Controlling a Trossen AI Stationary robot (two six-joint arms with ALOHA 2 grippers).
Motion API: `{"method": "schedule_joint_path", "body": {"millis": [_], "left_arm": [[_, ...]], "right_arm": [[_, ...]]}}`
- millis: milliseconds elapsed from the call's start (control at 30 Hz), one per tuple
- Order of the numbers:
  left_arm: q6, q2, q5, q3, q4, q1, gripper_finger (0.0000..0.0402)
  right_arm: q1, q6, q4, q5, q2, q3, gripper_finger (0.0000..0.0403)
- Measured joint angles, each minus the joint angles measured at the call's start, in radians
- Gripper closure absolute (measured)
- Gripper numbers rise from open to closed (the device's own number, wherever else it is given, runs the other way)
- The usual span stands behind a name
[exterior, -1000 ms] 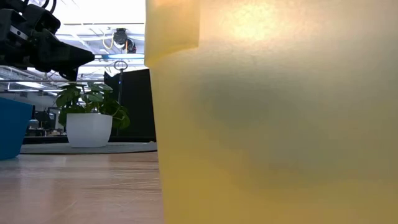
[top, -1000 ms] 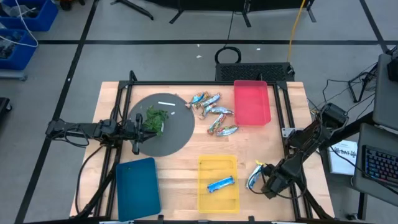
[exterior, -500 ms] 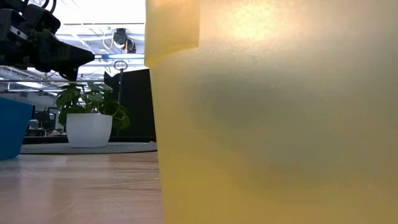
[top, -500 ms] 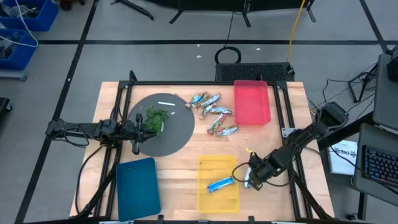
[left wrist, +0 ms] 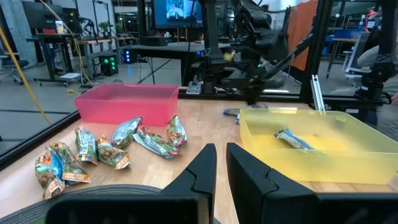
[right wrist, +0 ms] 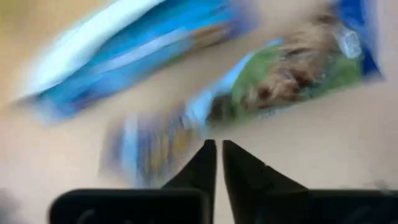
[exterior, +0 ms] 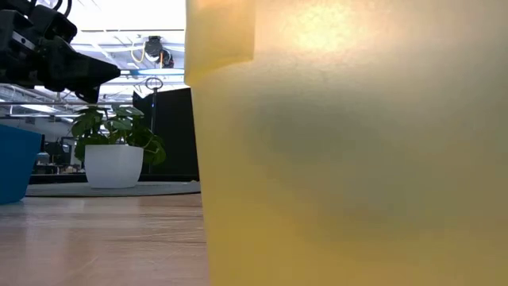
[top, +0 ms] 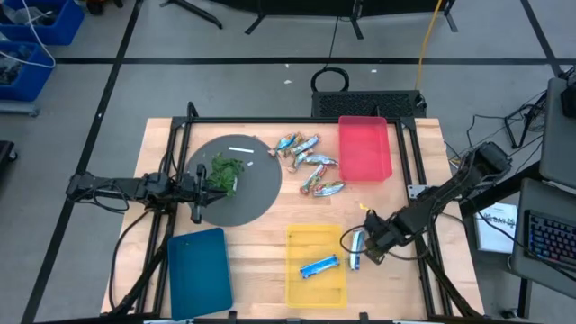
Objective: Pick and place Granola Bars by type
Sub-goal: Put the green snack into the yellow bin
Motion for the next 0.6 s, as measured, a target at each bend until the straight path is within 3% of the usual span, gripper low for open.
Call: {"method": "schedule_joint_path", "body": {"millis": [333,600], "left_arm": [[0.002,0.000,0.001,0.000,0.000,0.000,0.0355],[0.002,0.000,0.001,0.000,-0.003,0.000,0.0355]], "right_arm": [[-0.016,0.101,0.064,-0.054,-0.098,-0.118,0.0238],[-0.049,0.143,0.141,-0.060,-0.179,-0.194,0.0207]]}}
